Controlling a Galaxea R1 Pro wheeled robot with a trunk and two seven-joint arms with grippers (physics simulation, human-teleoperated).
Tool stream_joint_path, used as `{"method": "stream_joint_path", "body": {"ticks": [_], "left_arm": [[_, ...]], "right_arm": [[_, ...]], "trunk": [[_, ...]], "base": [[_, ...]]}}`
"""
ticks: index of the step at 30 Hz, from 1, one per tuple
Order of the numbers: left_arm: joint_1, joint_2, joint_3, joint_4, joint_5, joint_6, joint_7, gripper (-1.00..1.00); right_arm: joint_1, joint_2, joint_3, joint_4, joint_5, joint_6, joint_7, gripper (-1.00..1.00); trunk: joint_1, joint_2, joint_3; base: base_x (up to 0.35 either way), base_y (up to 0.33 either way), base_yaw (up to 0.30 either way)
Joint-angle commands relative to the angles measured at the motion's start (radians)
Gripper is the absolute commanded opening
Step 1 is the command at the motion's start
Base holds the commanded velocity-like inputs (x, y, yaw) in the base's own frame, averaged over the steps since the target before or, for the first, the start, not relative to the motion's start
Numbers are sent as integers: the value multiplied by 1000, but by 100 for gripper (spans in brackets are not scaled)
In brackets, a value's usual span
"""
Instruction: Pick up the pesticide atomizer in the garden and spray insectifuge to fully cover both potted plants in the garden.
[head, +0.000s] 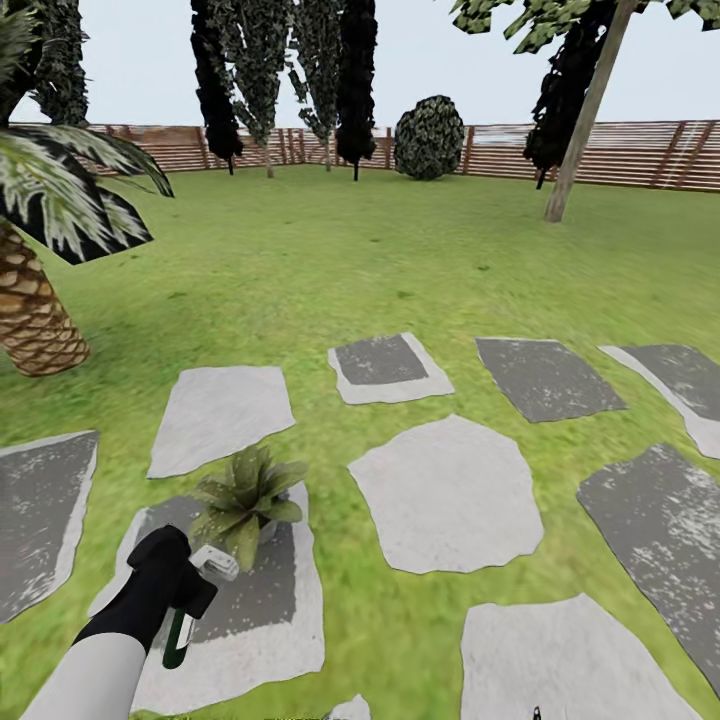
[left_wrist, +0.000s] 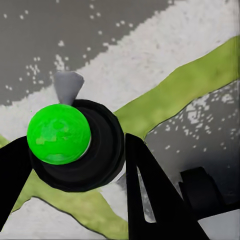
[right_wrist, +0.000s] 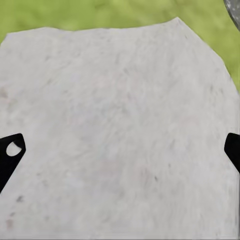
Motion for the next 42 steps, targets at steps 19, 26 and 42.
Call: {"method": "stream_joint_path", "body": {"ticks": [19, 26, 42], "left_arm": [[-1, 2, 40, -1, -10, 1, -10, -100], [-1, 1, 41, 1, -10, 1, -10, -100], [-2, 1, 44, -6, -8, 1, -10, -100]], "right_arm": [[0, 0, -6, 0, 10, -3, -4, 100], [0, -1, -6, 0, 10, -3, -4, 100], [-1, -1, -6, -1, 10, -3, -4, 100]], "trunk": [[0, 0, -6], [0, 0, -6], [0, 0, -6]], "base": [[71, -132, 179], [37, -89, 238], [206, -219, 50]]}}
